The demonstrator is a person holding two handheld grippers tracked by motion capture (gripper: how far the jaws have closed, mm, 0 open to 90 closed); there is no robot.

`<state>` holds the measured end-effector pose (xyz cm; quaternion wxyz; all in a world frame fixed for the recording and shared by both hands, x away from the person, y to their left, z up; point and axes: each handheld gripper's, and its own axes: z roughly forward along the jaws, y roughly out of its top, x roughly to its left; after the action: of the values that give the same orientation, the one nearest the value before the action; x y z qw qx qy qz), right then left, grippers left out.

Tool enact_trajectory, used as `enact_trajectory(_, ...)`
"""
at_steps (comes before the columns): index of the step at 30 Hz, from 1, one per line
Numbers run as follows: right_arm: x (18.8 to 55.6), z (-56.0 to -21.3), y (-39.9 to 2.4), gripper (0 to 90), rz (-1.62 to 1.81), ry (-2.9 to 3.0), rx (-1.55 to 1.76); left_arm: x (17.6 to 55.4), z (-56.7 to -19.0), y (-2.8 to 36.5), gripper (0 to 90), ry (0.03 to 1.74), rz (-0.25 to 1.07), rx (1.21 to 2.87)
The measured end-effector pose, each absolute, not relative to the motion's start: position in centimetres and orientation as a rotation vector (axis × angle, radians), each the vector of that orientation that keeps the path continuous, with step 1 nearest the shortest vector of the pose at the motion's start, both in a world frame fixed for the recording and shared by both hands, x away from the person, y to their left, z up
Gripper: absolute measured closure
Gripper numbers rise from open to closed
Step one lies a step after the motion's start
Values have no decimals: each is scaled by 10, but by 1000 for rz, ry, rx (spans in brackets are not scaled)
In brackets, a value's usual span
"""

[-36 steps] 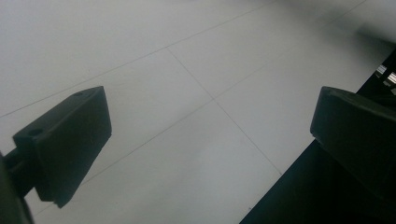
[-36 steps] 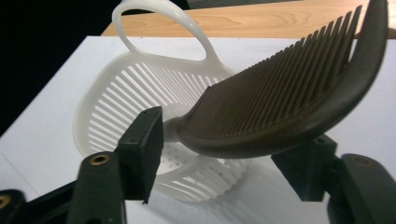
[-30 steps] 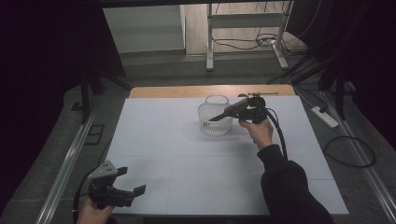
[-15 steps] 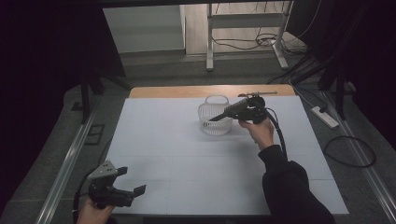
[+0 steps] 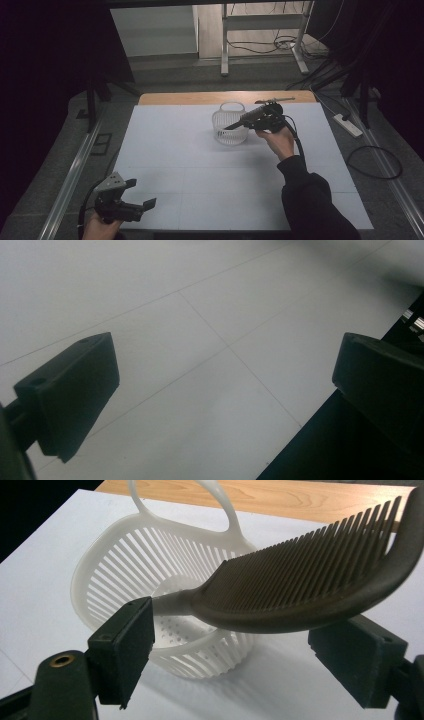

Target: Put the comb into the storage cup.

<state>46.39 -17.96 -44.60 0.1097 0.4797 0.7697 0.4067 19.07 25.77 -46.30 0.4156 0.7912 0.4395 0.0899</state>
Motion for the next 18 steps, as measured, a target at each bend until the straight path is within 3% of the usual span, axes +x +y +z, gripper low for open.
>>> enact_trajectory(18,460,-439,-180,65,1097,2285,1331,191,-463,258,0,1101,226,1988)
